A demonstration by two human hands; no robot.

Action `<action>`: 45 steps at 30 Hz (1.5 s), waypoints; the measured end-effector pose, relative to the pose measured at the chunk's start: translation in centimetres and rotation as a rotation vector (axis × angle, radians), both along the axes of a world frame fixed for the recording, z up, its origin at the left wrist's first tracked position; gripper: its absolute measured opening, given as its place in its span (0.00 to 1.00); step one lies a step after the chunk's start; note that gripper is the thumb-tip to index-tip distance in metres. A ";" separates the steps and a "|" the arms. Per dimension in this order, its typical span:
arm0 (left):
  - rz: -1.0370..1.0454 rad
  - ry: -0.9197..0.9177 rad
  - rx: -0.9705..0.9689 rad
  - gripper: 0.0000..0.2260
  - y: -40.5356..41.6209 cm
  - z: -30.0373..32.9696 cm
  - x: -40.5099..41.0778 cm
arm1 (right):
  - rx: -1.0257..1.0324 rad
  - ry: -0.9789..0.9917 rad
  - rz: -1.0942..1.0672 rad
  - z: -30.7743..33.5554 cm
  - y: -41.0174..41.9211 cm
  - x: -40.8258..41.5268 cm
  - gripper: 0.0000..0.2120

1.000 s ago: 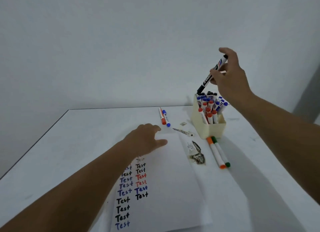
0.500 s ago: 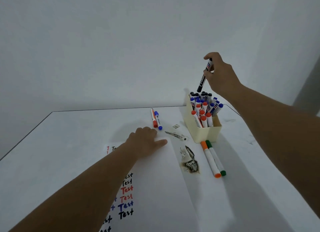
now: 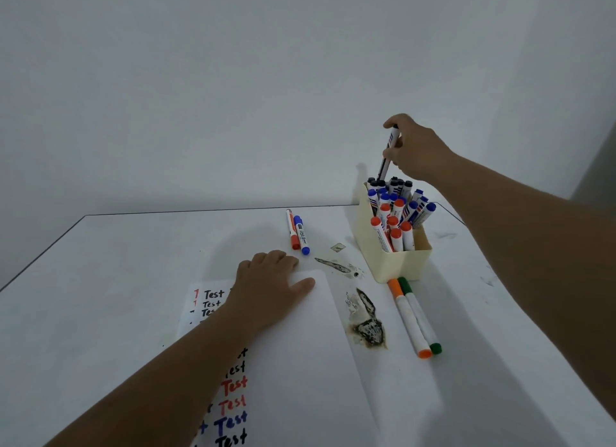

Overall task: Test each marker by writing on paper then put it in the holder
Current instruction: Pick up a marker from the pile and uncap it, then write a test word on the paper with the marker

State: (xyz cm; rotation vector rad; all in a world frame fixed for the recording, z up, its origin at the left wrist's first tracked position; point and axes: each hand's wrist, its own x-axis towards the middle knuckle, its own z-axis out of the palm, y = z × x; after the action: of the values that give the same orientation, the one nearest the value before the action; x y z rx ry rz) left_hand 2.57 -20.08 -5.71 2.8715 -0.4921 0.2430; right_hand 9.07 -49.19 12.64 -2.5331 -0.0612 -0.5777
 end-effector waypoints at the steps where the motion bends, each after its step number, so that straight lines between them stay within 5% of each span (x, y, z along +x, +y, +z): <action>1: -0.002 -0.004 -0.006 0.26 0.0 0.0 0.0 | -0.013 0.028 -0.002 -0.4 0.1 0.1 0.21; 14: 0.210 -0.067 -0.089 0.26 0.0 0.3 -0.7 | -0.211 0.197 -0.031 -1.6 -0.2 0.2 0.18; 20: 0.248 -0.030 -0.168 0.28 0.1 1.0 -0.8 | -0.181 0.165 -0.070 -1.3 1.5 -0.8 0.28; 26: 0.314 0.053 -0.394 0.27 0.8 1.3 -0.5 | -0.635 -0.054 -0.027 -1.1 8.5 -2.0 0.17; 35: 0.293 0.058 -0.618 0.32 1.8 0.9 -0.1 | -0.711 0.377 0.201 -10.2 15.3 -1.2 0.17; 45: 0.290 0.108 -0.736 0.31 2.4 1.2 0.9 | -0.320 0.354 -0.024 -14.1 14.7 -1.9 0.10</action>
State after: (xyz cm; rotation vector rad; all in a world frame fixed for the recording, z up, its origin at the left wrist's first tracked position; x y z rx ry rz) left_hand 3.45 -17.69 -4.51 2.1997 0.0475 0.2482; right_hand 7.15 -34.51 -1.48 -2.9121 0.0064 -0.1261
